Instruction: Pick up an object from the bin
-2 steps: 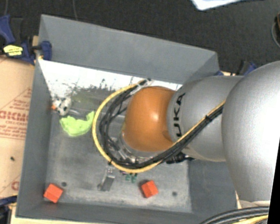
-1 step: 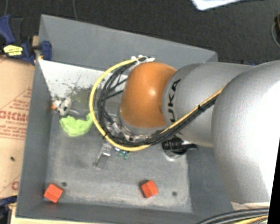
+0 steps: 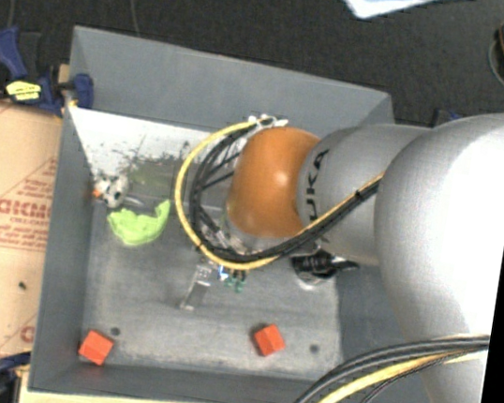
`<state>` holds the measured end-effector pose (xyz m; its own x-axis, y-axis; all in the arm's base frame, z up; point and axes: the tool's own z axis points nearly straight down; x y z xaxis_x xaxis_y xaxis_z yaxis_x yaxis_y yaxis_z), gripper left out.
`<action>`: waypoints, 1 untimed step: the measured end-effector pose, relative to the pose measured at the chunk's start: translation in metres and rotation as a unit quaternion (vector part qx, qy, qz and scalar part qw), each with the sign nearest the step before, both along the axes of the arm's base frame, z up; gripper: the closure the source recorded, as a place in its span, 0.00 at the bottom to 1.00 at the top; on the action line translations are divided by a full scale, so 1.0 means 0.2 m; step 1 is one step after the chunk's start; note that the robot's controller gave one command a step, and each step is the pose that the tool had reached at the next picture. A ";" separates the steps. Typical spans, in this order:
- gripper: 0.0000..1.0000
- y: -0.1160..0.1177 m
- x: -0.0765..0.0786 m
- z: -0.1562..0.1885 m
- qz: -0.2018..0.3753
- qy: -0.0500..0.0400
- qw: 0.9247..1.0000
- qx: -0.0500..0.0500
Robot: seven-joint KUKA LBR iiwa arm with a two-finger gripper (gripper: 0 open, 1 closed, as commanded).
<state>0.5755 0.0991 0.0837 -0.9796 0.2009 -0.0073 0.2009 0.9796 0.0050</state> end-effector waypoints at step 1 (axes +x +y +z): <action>0.00 0.27 0.33 0.15 -0.096 -0.003 0.995 0.002</action>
Offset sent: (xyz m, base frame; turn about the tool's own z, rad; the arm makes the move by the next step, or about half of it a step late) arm 0.0442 0.0166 0.0588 -0.1264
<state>0.6411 0.1530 0.1134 -0.9232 0.3841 -0.0127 0.3840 0.9233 0.0110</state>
